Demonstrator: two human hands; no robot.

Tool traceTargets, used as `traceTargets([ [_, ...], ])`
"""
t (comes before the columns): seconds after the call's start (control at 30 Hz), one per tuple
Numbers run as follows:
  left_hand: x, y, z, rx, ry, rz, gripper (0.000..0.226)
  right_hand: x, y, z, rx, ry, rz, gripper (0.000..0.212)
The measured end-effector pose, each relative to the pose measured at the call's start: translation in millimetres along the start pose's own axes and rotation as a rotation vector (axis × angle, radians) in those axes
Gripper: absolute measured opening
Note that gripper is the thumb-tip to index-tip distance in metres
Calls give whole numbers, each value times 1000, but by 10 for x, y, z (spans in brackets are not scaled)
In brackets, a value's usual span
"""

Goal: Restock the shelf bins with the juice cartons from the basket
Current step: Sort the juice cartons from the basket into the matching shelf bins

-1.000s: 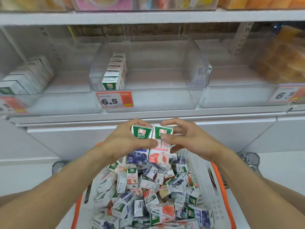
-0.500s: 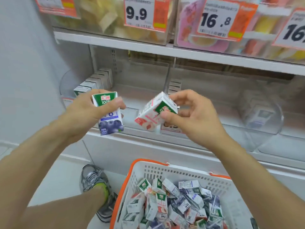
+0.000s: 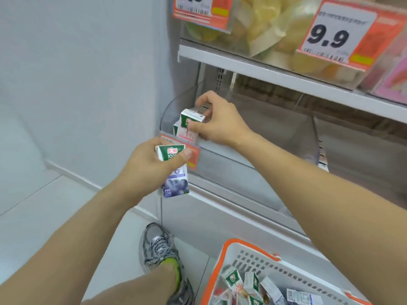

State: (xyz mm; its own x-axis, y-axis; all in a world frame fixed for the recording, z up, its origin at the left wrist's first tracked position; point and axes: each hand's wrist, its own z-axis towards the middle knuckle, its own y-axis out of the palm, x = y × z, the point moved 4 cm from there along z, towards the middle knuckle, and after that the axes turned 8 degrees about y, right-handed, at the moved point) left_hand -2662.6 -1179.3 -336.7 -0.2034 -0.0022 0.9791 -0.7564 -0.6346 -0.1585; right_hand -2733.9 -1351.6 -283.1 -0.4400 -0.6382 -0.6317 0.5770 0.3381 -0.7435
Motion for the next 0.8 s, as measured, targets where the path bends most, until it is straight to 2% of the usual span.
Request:
traceTargets([
  [0.13,-29,0,86,92,-47,-134,30,-42,267,175,-70,46,-38,32],
  [0.33,-107,-48,82,86,-118,-172,40,-24,427,217,-216,37,-238,25],
  [0.4,-115,-51,59,78,-133,-167,38,13,391,144,-297,68,-197,26],
  [0.47,-93,-21,24,54,-134,-159,34,34,293,39,-334,130,-53,29],
  [0.6,60,154,-61,-62,-121,-149,22,-9,-137,-288,-259,146,228,33],
  [0.67,178,341,-122,-167,-116,-163,35,-34,-372,-578,-364,118,255,36],
  [0.73,323,568,-218,-260,-118,-197,49,33,-613,-913,-497,122,166,42],
  [0.8,457,821,-312,-348,-88,-189,48,171,-876,-1256,-556,147,79,43],
])
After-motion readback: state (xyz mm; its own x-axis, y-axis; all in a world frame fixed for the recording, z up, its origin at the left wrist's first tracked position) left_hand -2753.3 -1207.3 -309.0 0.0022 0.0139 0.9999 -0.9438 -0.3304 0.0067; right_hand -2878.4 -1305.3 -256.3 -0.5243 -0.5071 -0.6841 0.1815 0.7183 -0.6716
